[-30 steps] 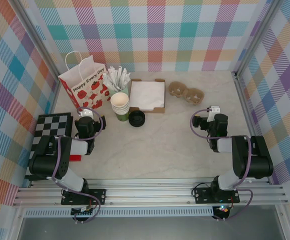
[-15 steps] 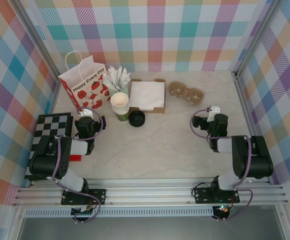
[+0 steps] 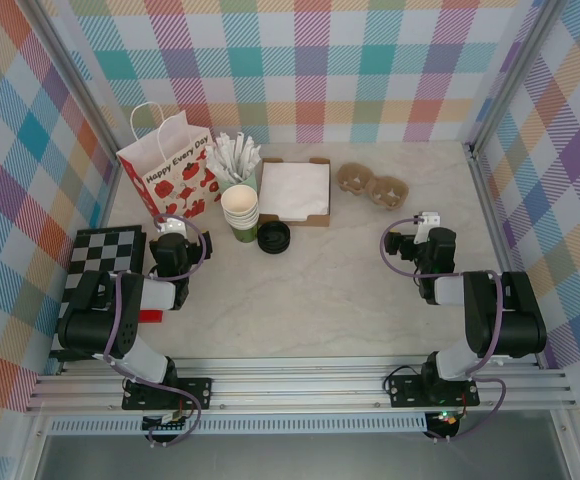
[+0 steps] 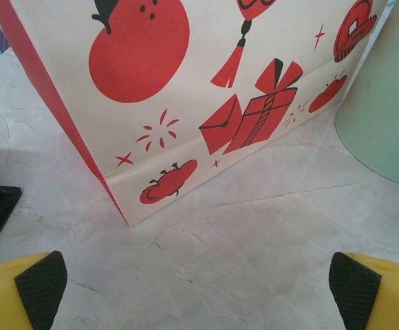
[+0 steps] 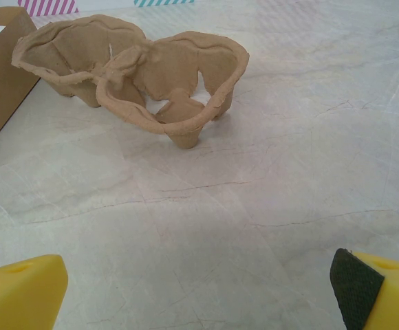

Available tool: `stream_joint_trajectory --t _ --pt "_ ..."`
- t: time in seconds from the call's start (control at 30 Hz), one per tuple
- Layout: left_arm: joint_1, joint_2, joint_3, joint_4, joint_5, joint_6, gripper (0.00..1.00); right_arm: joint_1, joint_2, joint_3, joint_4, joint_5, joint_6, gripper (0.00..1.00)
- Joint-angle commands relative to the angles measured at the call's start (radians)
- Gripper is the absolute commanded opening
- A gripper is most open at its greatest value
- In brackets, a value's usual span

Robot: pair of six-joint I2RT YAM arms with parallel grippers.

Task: Pack the takeout coffee

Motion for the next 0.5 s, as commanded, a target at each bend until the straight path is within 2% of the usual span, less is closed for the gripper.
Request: stream_joint_trajectory --t 0.0,0.07,0.17,0.27,0.37,0.47 --pt "-0.008 -0.033 0.005 -0.012 0.008 -0.004 1.00 0.002 -0.012 0.014 0.009 -0.019 0.003 1.00" --pt "-0.007 -0.099 0.054 -0.154 0.000 -0.008 1.00 0.002 -0.050 0.038 -0.063 0.020 0.018 1.00" --pt "-0.008 -0.253 0.103 -0.341 0.002 0.010 1.00 0.003 -0.159 0.112 -0.299 0.024 0.028 1.00" --pt "-0.011 -0.446 0.099 -0.463 -0.088 -0.031 1.00 0.004 -0.258 0.160 -0.447 -0.005 0.082 1.00" --pt "-0.015 -0.642 0.117 -0.664 -0.183 -0.194 1.00 0.004 -0.326 0.229 -0.622 -0.033 0.220 1.00" --pt "-0.031 -0.775 0.211 -1.000 -0.240 -0.443 1.00 0.005 -0.342 0.326 -0.807 -0.143 0.375 1.00"
